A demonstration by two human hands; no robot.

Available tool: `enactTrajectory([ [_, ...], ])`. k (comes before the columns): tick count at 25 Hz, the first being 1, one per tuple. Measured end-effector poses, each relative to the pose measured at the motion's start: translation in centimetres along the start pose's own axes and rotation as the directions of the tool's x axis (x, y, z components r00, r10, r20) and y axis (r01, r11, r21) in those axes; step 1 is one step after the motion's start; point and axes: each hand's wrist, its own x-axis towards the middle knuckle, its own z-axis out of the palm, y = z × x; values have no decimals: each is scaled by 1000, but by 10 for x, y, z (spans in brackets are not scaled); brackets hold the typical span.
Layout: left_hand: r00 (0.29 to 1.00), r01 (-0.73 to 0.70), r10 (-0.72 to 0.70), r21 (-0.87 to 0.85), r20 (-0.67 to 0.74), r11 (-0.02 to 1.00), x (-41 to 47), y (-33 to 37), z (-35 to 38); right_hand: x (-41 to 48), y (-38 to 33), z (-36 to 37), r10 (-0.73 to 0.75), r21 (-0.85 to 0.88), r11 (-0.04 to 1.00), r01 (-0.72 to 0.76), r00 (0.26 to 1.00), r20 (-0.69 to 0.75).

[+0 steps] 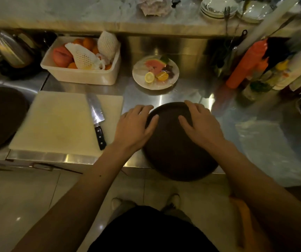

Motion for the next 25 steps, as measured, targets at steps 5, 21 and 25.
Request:
enactTrajectory([
  [5,998,51,-52,33,33,998,0,25,27,1,35,10,17,28,999,-17,1000,23],
  [21,974,75,-86,61,208,995,10,52,87,7,182,55,373,-182,921,-345,915,154],
  [25,969,105,-117,66,216,992,4,57,99,5,212,65,512,-274,855,-441,804,304],
])
